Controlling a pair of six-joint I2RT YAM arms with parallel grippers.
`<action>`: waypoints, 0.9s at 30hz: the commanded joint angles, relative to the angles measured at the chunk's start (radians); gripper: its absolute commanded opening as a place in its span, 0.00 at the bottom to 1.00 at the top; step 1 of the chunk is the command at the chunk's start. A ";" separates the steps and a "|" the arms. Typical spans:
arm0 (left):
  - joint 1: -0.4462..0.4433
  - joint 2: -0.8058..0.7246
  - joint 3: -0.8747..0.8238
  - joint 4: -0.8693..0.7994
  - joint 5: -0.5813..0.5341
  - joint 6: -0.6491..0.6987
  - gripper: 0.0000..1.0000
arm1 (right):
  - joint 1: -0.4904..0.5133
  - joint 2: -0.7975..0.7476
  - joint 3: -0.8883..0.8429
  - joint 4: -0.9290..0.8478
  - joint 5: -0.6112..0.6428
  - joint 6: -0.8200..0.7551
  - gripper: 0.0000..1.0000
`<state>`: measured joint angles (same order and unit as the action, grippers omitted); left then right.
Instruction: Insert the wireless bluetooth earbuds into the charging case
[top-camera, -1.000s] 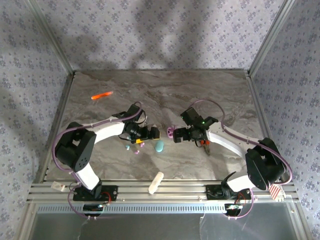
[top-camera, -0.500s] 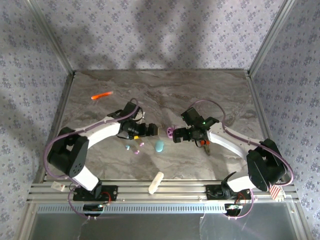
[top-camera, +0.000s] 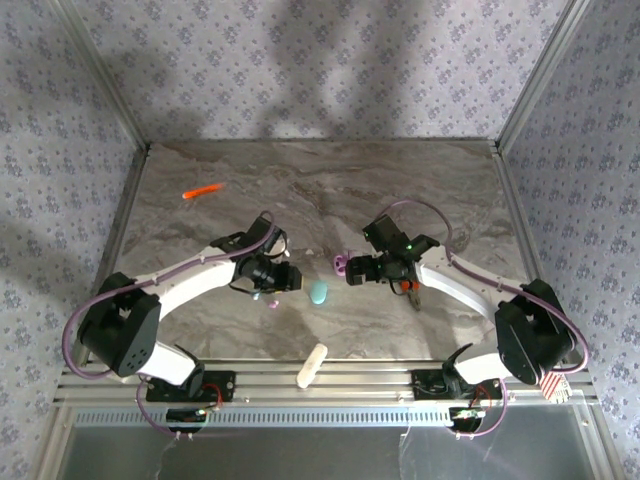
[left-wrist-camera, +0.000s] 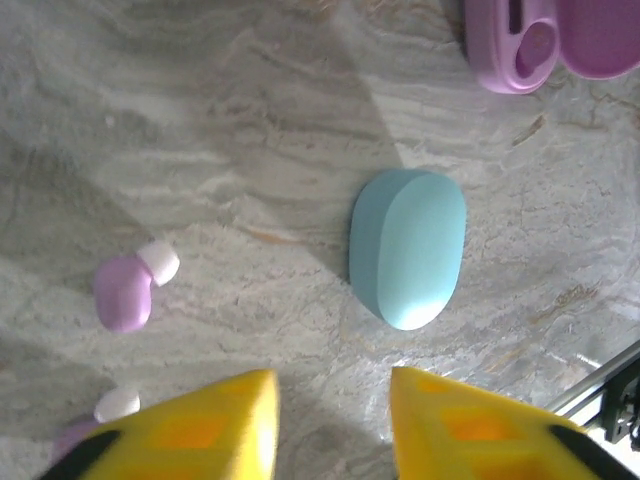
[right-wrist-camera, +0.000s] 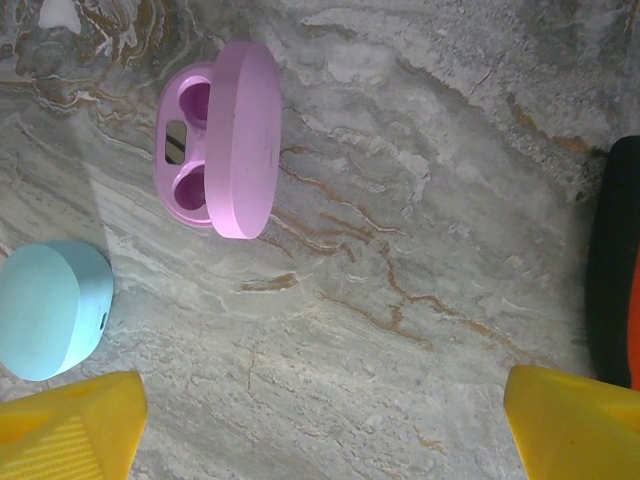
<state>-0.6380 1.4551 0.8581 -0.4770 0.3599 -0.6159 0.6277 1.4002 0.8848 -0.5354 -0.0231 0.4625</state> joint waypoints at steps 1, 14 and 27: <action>-0.002 0.005 -0.010 -0.049 -0.028 -0.001 0.23 | -0.004 -0.026 -0.013 0.005 -0.017 0.017 0.91; -0.003 0.130 0.048 -0.099 -0.102 0.041 0.10 | -0.007 -0.025 -0.013 0.005 -0.022 0.018 0.86; 0.013 0.195 0.100 -0.134 -0.172 0.067 0.10 | -0.022 -0.030 -0.017 -0.002 -0.030 0.006 0.86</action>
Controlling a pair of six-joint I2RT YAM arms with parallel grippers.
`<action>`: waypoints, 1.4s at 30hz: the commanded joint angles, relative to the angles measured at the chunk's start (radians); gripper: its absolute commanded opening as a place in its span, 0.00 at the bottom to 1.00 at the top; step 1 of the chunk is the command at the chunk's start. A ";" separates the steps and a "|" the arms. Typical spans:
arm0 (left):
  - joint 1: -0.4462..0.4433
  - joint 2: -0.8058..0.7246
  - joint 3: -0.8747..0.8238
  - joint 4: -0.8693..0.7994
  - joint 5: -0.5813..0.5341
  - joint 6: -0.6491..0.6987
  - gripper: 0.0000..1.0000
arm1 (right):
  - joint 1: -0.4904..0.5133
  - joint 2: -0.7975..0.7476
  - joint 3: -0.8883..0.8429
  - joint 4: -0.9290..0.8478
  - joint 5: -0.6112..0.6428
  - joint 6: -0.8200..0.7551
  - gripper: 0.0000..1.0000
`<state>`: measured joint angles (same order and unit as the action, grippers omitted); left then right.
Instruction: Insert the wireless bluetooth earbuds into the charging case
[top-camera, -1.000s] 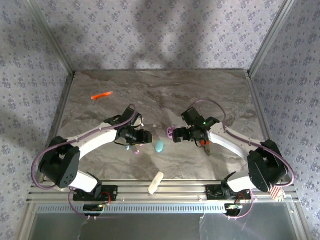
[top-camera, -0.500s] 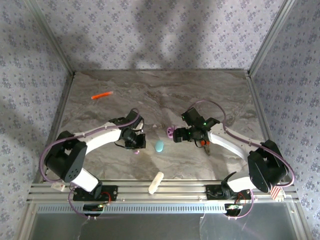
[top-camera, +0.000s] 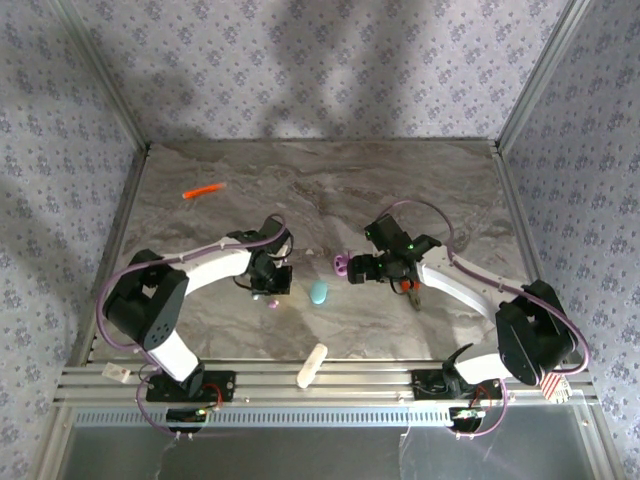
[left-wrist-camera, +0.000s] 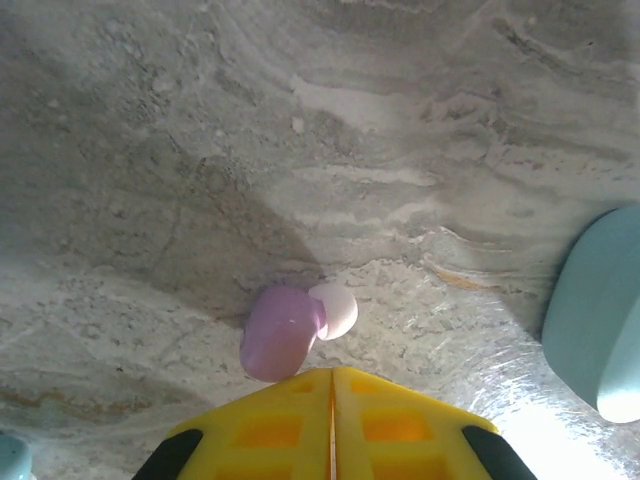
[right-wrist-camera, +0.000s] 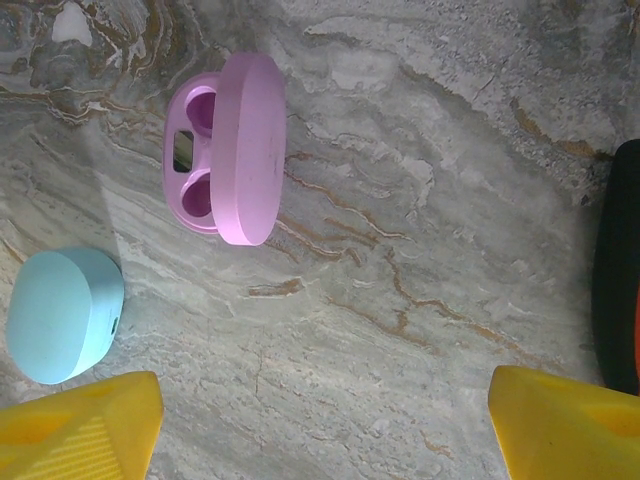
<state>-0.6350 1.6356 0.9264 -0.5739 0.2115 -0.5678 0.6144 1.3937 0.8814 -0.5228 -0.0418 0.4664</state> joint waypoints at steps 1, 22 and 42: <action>0.011 0.017 0.034 -0.038 -0.026 0.020 0.10 | -0.010 -0.024 -0.013 -0.015 -0.012 0.002 0.86; 0.072 -0.032 0.032 -0.057 -0.043 0.042 0.14 | 0.024 0.203 0.125 -0.056 0.056 -0.059 0.91; 0.102 -0.095 0.006 -0.052 -0.026 0.034 0.21 | 0.052 0.330 0.251 -0.207 0.304 -0.066 0.90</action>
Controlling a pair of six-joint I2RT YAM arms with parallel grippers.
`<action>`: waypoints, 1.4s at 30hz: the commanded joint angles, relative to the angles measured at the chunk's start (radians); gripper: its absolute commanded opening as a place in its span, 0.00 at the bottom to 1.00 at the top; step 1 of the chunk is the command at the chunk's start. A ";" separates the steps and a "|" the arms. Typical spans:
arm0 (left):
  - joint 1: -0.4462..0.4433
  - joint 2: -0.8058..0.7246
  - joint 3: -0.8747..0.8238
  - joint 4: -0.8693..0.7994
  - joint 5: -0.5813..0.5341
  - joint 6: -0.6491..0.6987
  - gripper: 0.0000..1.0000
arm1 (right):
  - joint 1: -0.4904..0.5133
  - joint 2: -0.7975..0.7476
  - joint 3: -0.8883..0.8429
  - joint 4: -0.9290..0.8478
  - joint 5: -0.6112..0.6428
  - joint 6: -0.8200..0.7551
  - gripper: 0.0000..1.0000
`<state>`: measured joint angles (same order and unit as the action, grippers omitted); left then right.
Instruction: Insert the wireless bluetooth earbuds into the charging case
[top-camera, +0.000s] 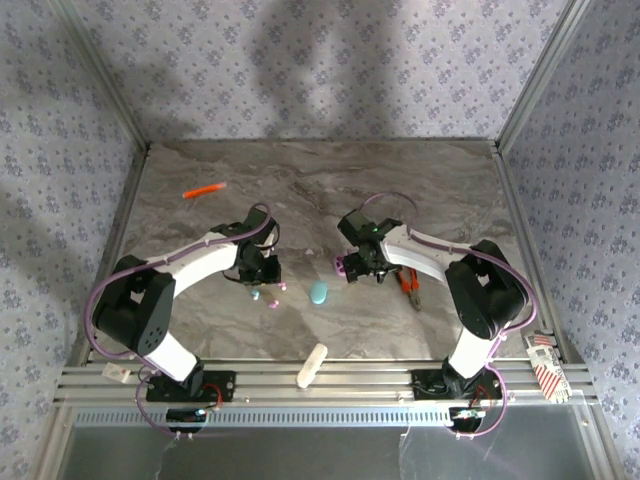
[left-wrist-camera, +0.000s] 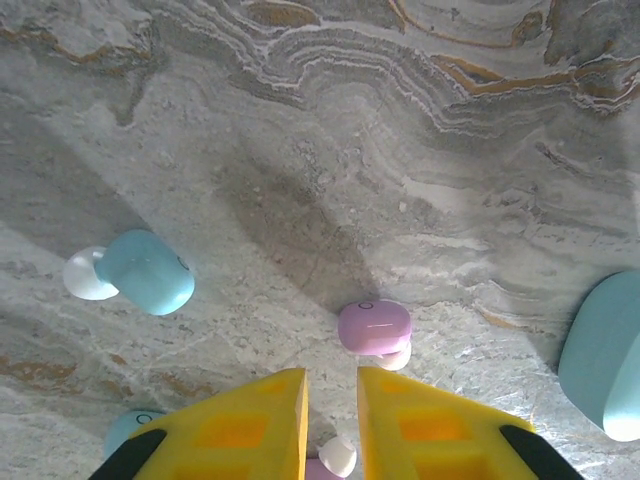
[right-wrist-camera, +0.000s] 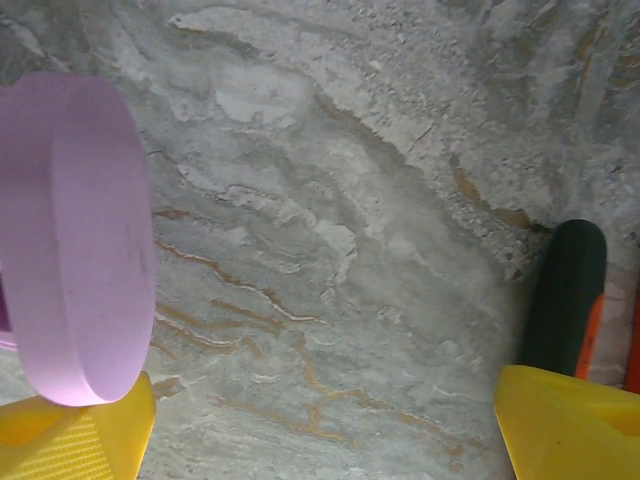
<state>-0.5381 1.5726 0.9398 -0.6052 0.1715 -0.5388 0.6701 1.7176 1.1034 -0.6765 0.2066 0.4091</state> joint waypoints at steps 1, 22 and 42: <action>0.004 -0.034 -0.009 -0.022 0.014 0.005 0.22 | -0.006 0.004 0.031 -0.058 0.059 -0.011 0.90; 0.004 -0.066 -0.036 -0.009 0.023 -0.005 0.23 | -0.091 0.029 0.081 -0.067 0.071 -0.082 0.90; 0.010 -0.076 -0.056 0.067 0.107 -0.050 0.36 | -0.132 -0.060 0.117 -0.074 0.011 -0.093 0.89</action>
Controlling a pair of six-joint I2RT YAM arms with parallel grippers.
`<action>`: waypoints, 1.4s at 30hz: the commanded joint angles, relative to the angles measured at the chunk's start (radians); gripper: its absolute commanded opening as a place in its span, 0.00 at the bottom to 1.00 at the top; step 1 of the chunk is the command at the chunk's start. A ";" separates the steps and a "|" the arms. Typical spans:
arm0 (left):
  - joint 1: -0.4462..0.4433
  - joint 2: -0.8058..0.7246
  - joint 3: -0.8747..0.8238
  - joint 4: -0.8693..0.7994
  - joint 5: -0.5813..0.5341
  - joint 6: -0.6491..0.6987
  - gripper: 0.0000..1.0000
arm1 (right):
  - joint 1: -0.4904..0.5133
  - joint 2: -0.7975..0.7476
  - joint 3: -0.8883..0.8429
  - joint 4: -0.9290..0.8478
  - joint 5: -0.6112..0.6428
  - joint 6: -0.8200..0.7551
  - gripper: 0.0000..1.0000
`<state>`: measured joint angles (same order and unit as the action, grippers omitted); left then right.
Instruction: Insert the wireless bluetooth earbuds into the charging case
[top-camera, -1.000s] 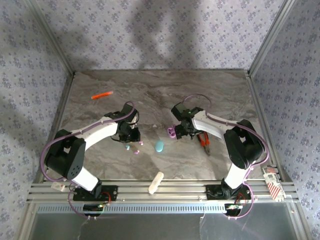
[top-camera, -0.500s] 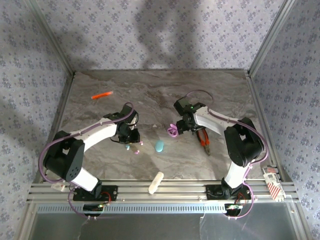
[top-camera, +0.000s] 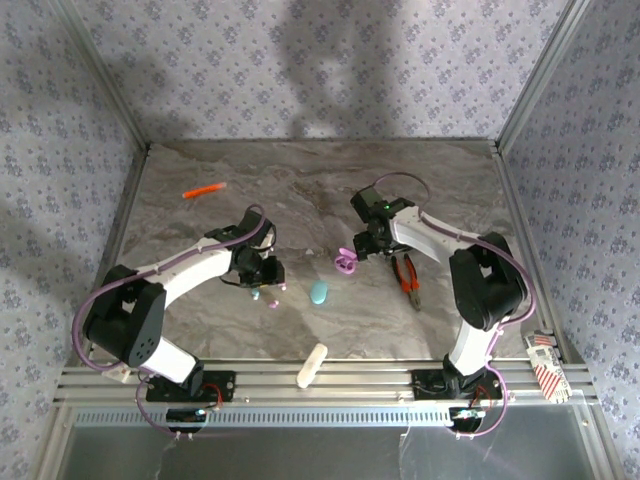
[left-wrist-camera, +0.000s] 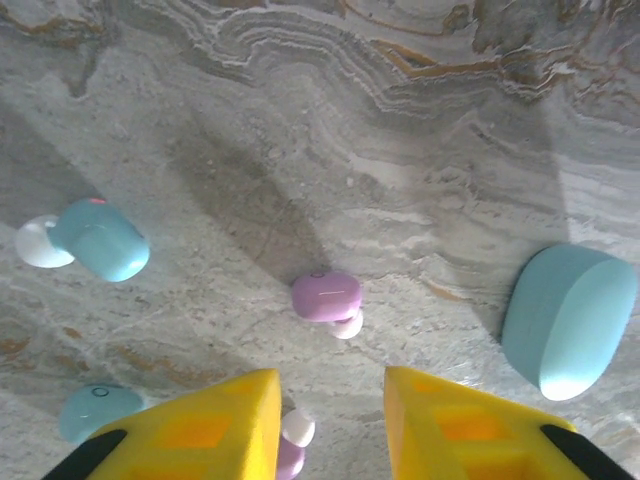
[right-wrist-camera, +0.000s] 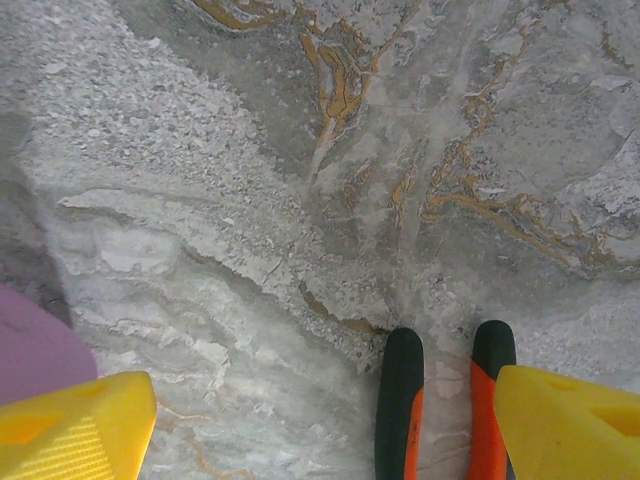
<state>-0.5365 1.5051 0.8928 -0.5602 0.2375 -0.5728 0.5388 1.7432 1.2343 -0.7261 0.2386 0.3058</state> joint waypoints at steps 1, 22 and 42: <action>0.010 -0.003 -0.008 0.025 0.044 -0.016 0.38 | 0.000 -0.116 -0.028 -0.021 -0.033 0.018 0.90; 0.004 0.134 0.040 0.051 0.100 -0.028 0.58 | -0.014 -0.307 -0.194 0.022 -0.179 0.064 0.90; -0.017 0.239 0.137 0.079 0.124 -0.030 0.58 | -0.045 -0.331 -0.234 0.039 -0.205 0.062 0.90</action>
<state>-0.5426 1.7237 0.9951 -0.4854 0.3290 -0.5957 0.5014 1.4353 1.0103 -0.6811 0.0448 0.3550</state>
